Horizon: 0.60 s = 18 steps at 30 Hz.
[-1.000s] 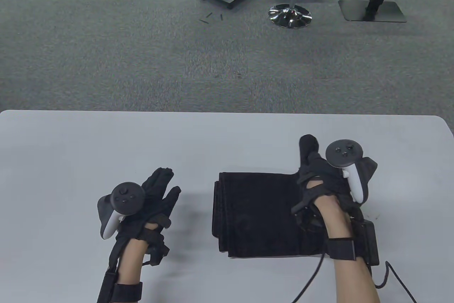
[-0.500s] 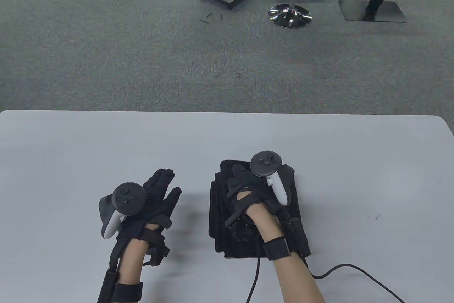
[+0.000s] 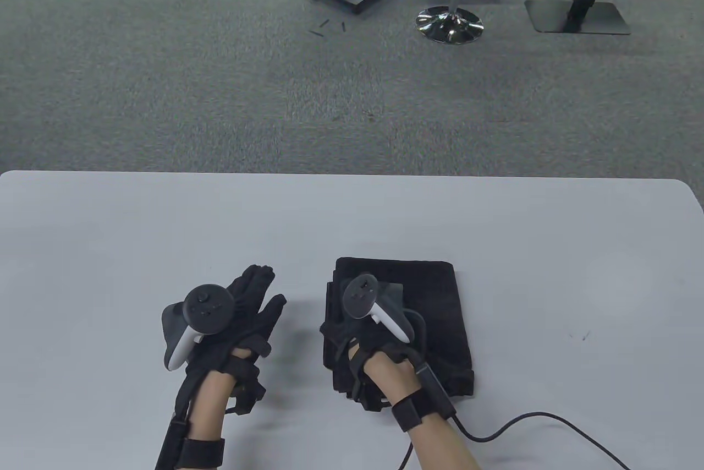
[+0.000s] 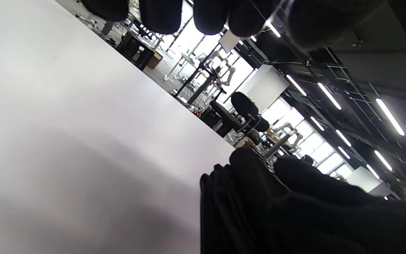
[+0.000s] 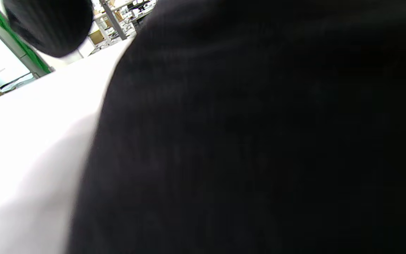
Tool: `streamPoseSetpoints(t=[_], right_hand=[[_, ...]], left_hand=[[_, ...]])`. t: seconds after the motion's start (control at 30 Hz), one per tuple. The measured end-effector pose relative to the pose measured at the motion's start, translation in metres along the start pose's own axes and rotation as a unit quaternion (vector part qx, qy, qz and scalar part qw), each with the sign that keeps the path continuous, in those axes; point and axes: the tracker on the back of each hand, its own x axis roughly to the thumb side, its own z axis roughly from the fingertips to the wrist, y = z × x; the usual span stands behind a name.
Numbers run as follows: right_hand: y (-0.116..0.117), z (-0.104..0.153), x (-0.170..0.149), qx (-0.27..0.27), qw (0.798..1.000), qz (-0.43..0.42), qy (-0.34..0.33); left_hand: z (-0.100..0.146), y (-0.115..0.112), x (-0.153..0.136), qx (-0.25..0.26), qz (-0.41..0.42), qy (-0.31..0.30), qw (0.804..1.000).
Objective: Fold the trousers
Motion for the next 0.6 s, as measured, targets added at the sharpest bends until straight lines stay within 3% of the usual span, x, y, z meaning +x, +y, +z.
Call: streamPoseSetpoints(t=[0.27, 0.6], right_hand=[[0.042, -0.023, 0.003, 0.048, 0.998, 0.027, 0.003], [0.037, -0.023, -0.007, 0.040, 0.999, 0.023, 0.006]], left_hand=[[-0.002, -0.008, -0.008, -0.010, -0.010, 0.015, 1.000], [-0.005, -0.022, -0.014, -0.025, -0.043, 0.032, 0.998]])
